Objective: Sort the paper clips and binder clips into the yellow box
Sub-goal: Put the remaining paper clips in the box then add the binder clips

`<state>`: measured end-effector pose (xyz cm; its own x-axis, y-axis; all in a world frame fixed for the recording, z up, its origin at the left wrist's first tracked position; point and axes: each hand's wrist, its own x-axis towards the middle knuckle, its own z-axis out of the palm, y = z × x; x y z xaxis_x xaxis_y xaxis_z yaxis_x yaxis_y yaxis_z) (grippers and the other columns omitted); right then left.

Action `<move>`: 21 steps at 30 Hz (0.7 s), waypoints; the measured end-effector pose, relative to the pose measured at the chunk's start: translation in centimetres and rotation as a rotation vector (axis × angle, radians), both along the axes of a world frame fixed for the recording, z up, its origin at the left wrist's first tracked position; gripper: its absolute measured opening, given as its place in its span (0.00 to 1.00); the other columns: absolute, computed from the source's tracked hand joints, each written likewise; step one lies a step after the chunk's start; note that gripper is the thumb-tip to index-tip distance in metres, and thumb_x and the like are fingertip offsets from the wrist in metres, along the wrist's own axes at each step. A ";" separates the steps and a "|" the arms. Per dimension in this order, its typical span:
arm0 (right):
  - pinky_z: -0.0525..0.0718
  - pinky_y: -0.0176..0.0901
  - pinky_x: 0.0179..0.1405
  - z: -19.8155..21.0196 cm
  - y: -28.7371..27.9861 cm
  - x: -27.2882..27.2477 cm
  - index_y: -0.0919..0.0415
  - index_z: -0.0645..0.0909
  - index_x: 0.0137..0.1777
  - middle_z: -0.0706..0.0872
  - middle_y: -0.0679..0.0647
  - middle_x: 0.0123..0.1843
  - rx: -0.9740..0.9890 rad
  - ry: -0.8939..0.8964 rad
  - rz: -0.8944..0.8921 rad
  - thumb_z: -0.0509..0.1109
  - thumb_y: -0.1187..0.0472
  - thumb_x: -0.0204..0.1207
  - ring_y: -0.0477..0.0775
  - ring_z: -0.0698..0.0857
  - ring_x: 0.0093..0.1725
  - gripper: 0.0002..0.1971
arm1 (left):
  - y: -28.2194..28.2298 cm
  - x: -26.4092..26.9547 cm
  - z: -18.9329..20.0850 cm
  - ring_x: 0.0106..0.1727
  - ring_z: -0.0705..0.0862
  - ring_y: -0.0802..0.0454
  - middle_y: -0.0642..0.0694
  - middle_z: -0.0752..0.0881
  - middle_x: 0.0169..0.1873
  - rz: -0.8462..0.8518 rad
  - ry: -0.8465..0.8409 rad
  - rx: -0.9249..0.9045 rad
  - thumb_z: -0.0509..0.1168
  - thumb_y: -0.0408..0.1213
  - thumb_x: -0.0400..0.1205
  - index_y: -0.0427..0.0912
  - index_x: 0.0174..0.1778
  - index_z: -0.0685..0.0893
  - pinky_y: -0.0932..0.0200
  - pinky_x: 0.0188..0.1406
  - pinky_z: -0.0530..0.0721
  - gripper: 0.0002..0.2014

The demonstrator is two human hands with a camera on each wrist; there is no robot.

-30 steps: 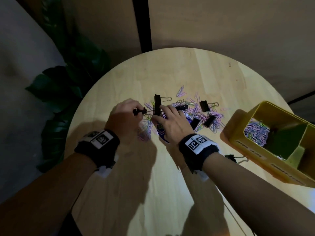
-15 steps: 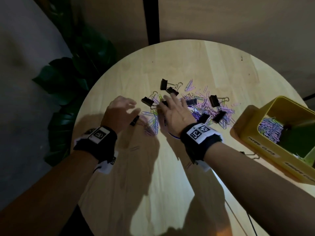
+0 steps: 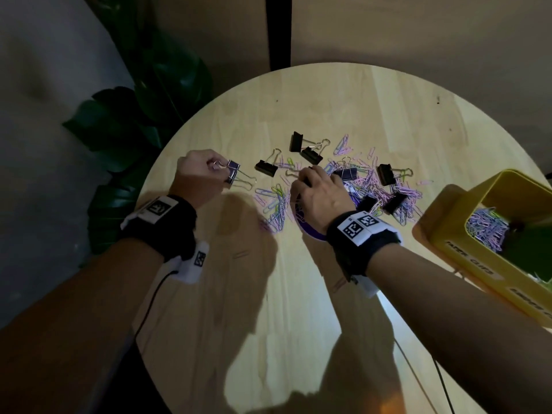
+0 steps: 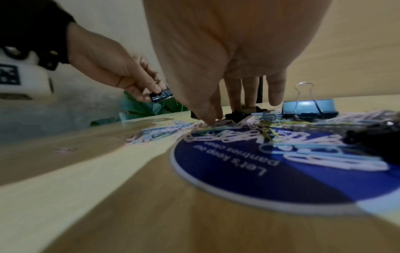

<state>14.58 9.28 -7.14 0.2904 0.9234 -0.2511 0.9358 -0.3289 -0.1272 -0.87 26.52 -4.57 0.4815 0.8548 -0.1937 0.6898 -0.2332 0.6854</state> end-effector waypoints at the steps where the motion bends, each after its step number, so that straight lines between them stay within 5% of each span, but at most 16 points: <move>1: 0.73 0.60 0.64 0.1 -0.1 0.2 0.60 0.76 0.66 0.73 0.59 0.68 -0.015 -0.017 -0.011 0.57 0.59 0.77 0.62 0.69 0.70 0.19 | 0.2 0.3 -0.1 0.20 0.82 0.67 0.46 0.85 0.27 -0.002 0.016 0.011 0.67 0.30 0.74 0.41 0.42 0.87 0.76 0.19 0.78 0.06; 2: 0.73 0.60 0.63 0.1 -0.1 0.3 0.60 0.76 0.66 0.73 0.59 0.69 -0.030 -0.029 -0.031 0.57 0.60 0.77 0.62 0.69 0.70 0.19 | 0.3 0.5 -0.3 0.22 0.83 0.66 0.44 0.86 0.30 0.004 0.031 0.000 0.66 0.29 0.75 0.40 0.43 0.87 0.76 0.21 0.79 0.06; 4: 0.73 0.60 0.63 0.1 -0.2 0.5 0.61 0.75 0.66 0.73 0.60 0.68 -0.040 -0.044 -0.076 0.58 0.59 0.76 0.63 0.69 0.69 0.19 | 0.2 0.6 -1.3 0.36 0.89 0.51 0.39 0.88 0.37 0.032 0.040 -0.061 0.66 0.29 0.74 0.41 0.45 0.87 0.61 0.40 0.89 0.08; 7: 0.73 0.60 0.63 0.0 -0.6 1.0 0.59 0.72 0.67 0.72 0.60 0.69 -0.001 -0.031 -0.096 0.59 0.57 0.77 0.63 0.69 0.69 0.19 | -1.1 0.2 -2.6 0.48 0.87 0.44 0.40 0.88 0.41 0.103 -0.033 -0.041 0.64 0.29 0.73 0.46 0.54 0.85 0.55 0.57 0.84 0.15; 11: 0.71 0.62 0.66 0.1 -1.5 1.7 0.56 0.66 0.73 0.69 0.60 0.74 0.015 0.011 -0.092 0.58 0.54 0.79 0.63 0.65 0.75 0.22 | -3.0 -1.3 -2.9 0.55 0.83 0.49 0.38 0.84 0.53 0.174 -0.084 0.158 0.57 0.24 0.75 0.42 0.66 0.77 0.56 0.57 0.81 0.23; 14: 0.64 0.65 0.73 0.5 -1.5 1.7 0.57 0.65 0.75 0.65 0.63 0.78 -0.031 0.006 -0.119 0.58 0.53 0.78 0.65 0.60 0.79 0.25 | -4.1 -2.1 -4.6 0.64 0.79 0.40 0.34 0.81 0.62 0.074 0.069 0.170 0.58 0.24 0.75 0.35 0.68 0.75 0.53 0.67 0.75 0.23; 17: 0.54 0.69 0.79 1.2 -0.5 1.4 0.61 0.60 0.80 0.59 0.64 0.82 -0.044 0.028 -0.102 0.58 0.58 0.78 0.67 0.52 0.83 0.29 | -6.1 -1.9 -5.7 0.62 0.78 0.33 0.31 0.82 0.58 -0.091 0.067 0.220 0.59 0.34 0.76 0.30 0.63 0.78 0.50 0.67 0.70 0.20; 21: 0.54 0.66 0.80 1.3 2.3 0.8 0.66 0.55 0.82 0.54 0.62 0.85 -0.069 0.093 0.089 0.59 0.59 0.78 0.62 0.51 0.84 0.33 | -9.8 -0.8 -5.0 0.54 0.78 0.39 0.39 0.82 0.47 -0.330 -0.061 0.241 0.54 0.38 0.75 0.40 0.46 0.82 0.50 0.60 0.75 0.13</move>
<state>15.34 11.58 -5.79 0.1811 0.9238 -0.3372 0.9468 -0.2565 -0.1942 -1.69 16.74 -9.61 0.7420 0.6697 0.0306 0.5105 -0.5940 0.6217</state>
